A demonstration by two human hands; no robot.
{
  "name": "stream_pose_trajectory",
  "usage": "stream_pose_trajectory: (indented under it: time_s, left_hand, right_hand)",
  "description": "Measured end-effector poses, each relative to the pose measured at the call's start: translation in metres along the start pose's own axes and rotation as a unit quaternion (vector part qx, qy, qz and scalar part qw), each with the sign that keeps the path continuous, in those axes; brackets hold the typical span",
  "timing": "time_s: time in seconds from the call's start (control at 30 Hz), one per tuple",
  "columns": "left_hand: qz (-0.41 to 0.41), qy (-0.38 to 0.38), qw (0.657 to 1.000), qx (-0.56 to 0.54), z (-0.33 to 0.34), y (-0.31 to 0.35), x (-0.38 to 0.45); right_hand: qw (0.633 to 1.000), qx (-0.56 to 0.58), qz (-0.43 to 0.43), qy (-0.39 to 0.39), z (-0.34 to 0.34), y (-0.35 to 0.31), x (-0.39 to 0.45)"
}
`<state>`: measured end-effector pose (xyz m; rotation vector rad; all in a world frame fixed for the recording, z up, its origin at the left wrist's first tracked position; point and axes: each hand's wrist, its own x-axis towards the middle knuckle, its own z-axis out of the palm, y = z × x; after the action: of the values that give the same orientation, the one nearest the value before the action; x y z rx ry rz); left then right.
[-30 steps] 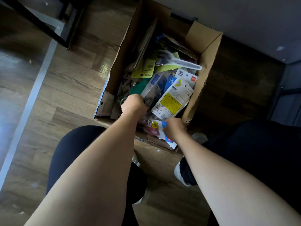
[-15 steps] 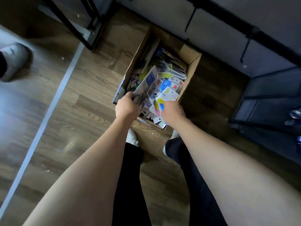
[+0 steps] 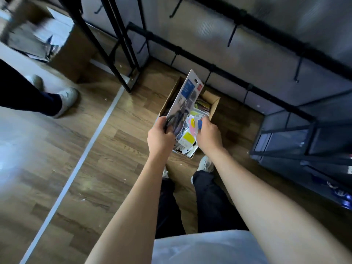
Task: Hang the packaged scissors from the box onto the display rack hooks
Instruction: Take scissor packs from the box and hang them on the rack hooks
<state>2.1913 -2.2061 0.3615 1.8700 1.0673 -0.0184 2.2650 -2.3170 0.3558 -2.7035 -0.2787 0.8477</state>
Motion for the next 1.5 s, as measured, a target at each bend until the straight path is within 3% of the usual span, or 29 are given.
stream_pose_trajectory:
  time_s: [0.13, 0.33, 0.47, 0.6, 0.77, 0.93, 1.13, 1.5]
  left_hand:
    - [0.037, 0.016, 0.997, -0.063, -0.027, 0.039, -0.025]
    - [0.159, 0.028, 0.978, -0.134, -0.065, 0.085, -0.046]
    - [0.194, 0.008, 0.953, -0.231, -0.086, 0.124, -0.051]
    - [0.262, 0.015, 0.935, -0.238, -0.104, 0.166, -0.059]
    - [0.351, -0.043, 0.885, -0.305, -0.124, 0.205, -0.071]
    - [0.387, -0.074, 0.849, -0.352, -0.135, 0.224, -0.088]
    - [0.423, -0.056, 0.834, -0.350, -0.133, 0.237, -0.109]
    - [0.460, -0.065, 0.802, -0.376, -0.078, 0.297, -0.167]
  right_hand:
    - [0.999, 0.007, -0.020, 0.038, -0.051, -0.021, -0.022]
    - [0.985, 0.015, -0.082, 0.152, -0.130, -0.038, -0.049]
    - [0.965, 0.047, -0.121, 0.226, -0.175, -0.046, -0.070]
    - [0.944, 0.077, -0.146, 0.287, -0.217, -0.053, -0.094]
    - [0.919, 0.094, -0.197, 0.327, -0.261, -0.056, -0.126]
    - [0.923, 0.065, -0.170, 0.338, -0.287, -0.048, -0.161]
    - [0.896, 0.070, -0.150, 0.413, -0.309, -0.034, -0.201]
    - [0.863, 0.060, -0.179, 0.469, -0.388, 0.035, -0.256]
